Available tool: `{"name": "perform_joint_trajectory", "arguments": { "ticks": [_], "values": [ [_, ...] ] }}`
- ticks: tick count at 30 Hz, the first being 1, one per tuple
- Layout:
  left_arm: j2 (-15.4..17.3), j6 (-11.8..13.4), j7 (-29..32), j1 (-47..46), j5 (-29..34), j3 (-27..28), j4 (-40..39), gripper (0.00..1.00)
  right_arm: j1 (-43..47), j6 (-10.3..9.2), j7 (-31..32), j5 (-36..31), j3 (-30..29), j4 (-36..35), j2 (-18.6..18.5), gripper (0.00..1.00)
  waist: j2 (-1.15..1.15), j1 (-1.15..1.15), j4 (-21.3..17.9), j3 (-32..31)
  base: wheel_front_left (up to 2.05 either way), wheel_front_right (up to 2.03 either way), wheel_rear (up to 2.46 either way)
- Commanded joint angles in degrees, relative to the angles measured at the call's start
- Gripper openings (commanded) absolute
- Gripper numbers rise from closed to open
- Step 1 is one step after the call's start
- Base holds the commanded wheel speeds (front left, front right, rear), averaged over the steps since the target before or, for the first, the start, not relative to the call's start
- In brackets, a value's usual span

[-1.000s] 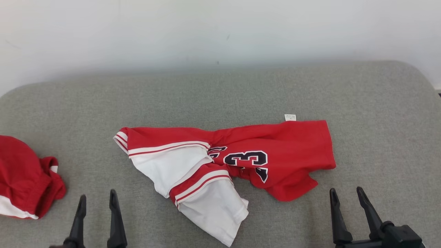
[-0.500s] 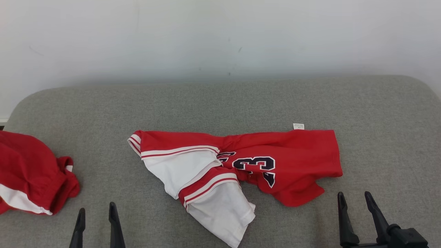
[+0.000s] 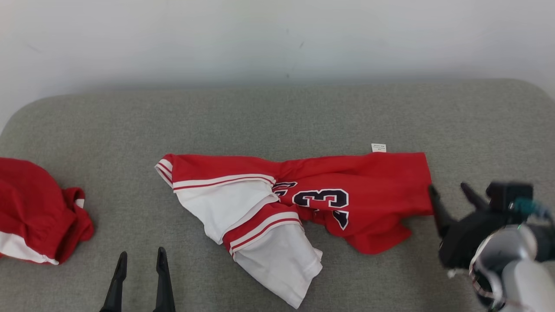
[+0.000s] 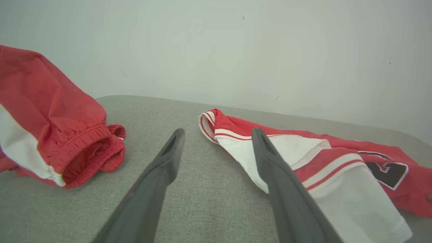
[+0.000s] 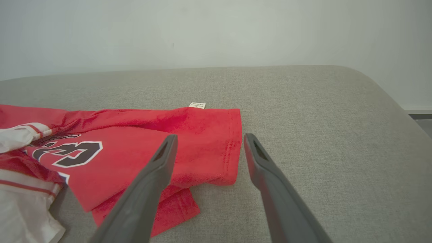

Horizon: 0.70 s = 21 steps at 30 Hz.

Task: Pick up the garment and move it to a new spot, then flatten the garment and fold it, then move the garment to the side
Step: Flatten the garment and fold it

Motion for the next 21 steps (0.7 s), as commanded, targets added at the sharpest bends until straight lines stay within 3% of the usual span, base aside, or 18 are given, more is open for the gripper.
{"name": "perform_joint_trajectory", "arguments": {
  "ticks": [1, 9, 15, 21],
  "values": [
    [-0.05, -0.14, -0.19, -0.80, 0.36, -0.25, 0.04, 1.00, -2.83, -0.12, 3.88, 0.00, -1.50, 0.36, -0.73, 1.00, 0.00, -0.01, 1.06, 1.43, 0.00, 0.00, 0.00],
    [-0.05, -0.15, -0.19, -3.19, -0.03, -1.27, 0.04, 1.00, -14.17, -0.12, 22.49, 0.35, -6.89, 6.06, -4.03, 1.00, 0.00, -0.01, 5.18, 5.81, 0.00, 0.00, 0.00],
    [-0.05, -0.10, -0.19, -4.69, 0.64, -1.97, -0.74, 1.00, -18.44, -0.12, 26.62, -1.88, -11.12, 11.56, -4.74, 1.00, 0.00, -0.01, 7.55, 8.63, 0.00, 0.00, 0.00],
    [-0.06, 0.33, -0.19, -4.98, 0.60, -2.29, -1.14, 1.00, -20.05, -0.12, 26.78, -3.76, -13.60, 15.18, -4.34, 1.00, 0.00, -0.01, 8.49, 10.26, 0.00, 0.00, 0.00]
  ]
}}
